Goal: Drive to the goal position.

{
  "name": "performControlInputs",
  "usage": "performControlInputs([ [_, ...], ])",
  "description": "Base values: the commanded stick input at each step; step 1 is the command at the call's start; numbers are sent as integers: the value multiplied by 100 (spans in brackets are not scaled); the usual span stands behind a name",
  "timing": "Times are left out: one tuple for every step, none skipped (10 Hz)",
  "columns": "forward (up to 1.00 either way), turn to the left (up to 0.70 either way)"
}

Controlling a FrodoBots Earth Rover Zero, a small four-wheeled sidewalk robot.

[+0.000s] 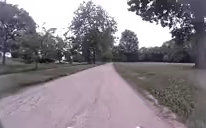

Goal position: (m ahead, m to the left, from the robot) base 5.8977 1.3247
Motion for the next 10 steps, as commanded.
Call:
performControlInputs([
  [70,0],
  [70,0],
  [70,0],
  [70,0],
  [70,0],
  [70,0],
  [70,0],
  [70,0],
  [70,0],
  [70,0],
])
